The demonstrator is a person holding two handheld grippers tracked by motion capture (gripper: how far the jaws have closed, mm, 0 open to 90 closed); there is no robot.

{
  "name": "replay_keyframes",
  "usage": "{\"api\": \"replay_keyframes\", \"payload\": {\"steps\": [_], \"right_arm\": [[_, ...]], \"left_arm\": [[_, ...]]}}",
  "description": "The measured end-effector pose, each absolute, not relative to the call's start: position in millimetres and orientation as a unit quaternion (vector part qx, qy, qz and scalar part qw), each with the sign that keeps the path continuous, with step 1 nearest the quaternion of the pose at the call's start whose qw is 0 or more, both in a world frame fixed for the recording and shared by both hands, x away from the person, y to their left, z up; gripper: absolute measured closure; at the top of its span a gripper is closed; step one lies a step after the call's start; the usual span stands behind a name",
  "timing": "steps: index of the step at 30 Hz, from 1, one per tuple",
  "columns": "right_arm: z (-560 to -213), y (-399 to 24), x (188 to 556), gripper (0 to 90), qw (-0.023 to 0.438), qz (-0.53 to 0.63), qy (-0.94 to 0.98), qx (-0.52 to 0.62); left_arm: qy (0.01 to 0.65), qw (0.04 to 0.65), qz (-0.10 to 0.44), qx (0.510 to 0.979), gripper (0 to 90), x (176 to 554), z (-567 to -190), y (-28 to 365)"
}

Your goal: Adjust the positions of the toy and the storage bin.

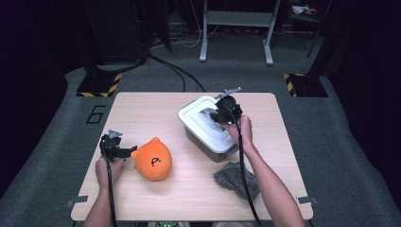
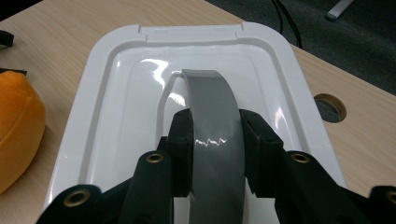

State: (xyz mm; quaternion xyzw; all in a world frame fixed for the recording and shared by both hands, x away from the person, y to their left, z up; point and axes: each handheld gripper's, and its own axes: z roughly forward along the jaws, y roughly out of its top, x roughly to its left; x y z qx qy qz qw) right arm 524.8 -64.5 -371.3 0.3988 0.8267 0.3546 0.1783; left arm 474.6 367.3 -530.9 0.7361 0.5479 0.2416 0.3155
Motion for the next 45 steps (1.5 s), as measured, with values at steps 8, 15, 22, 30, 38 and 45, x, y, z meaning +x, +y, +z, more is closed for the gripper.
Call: {"api": "replay_keyframes", "payload": {"steps": [8, 15, 22, 30, 38, 45], "right_arm": [[-372, -56, 524, 66.9, 0.177, 0.357, 0.818, 0.416], [-371, -48, 524, 66.9, 0.177, 0.356, 0.817, 0.417], [-371, -38, 525, 66.9, 0.178, 0.352, 0.817, 0.420], [-371, -34, 525, 66.9, 0.183, 0.347, 0.821, 0.416], [-370, -32, 524, 66.9, 0.188, 0.339, 0.824, 0.413], [-370, -32, 524, 66.9, 0.188, 0.340, 0.824, 0.412]], "left_arm": [[0.548, 0.313, 0.240, 0.738, 0.9, 474, -530, 367], [0.548, 0.315, 0.242, 0.736, 0.9, 475, -531, 367], [0.548, 0.315, 0.242, 0.736, 0.9, 475, -531, 367], [0.548, 0.316, 0.246, 0.734, 0.9, 474, -531, 367], [0.548, 0.315, 0.244, 0.735, 0.9, 474, -531, 367], [0.548, 0.315, 0.245, 0.735, 0.9, 474, -531, 366]]}}
